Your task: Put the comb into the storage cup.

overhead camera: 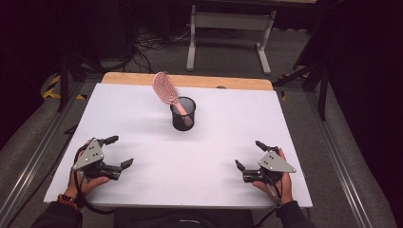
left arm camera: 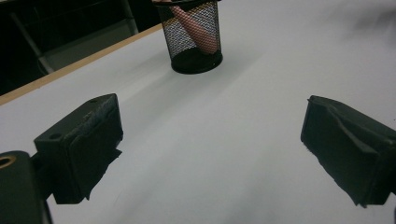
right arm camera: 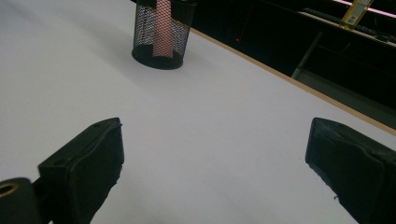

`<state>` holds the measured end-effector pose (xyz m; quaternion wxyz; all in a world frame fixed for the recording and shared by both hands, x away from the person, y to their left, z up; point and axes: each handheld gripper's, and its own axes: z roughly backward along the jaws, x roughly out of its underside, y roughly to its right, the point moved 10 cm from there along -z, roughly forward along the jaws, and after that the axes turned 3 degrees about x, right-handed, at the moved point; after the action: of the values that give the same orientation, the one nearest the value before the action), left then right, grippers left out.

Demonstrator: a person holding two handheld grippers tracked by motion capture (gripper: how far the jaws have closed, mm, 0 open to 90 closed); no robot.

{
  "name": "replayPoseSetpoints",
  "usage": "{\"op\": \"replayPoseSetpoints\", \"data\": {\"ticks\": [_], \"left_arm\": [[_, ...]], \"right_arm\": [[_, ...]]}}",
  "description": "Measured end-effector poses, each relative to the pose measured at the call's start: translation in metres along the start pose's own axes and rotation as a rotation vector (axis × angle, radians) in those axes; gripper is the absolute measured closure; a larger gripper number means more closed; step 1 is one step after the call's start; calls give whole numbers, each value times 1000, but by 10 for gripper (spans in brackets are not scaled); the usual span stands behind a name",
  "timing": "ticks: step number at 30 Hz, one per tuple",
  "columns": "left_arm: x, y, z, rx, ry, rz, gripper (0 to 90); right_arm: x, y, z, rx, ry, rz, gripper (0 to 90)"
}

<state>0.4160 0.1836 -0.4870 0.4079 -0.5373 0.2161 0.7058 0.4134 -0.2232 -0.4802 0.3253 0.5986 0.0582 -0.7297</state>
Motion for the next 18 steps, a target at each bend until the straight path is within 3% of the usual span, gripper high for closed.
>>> {"op": "replayPoseSetpoints", "data": {"ticks": [18], "left_arm": [[0,0,-2,0,-5,0,64]], "right_arm": [[1,-4,0,-8,-6,19,59]]}}
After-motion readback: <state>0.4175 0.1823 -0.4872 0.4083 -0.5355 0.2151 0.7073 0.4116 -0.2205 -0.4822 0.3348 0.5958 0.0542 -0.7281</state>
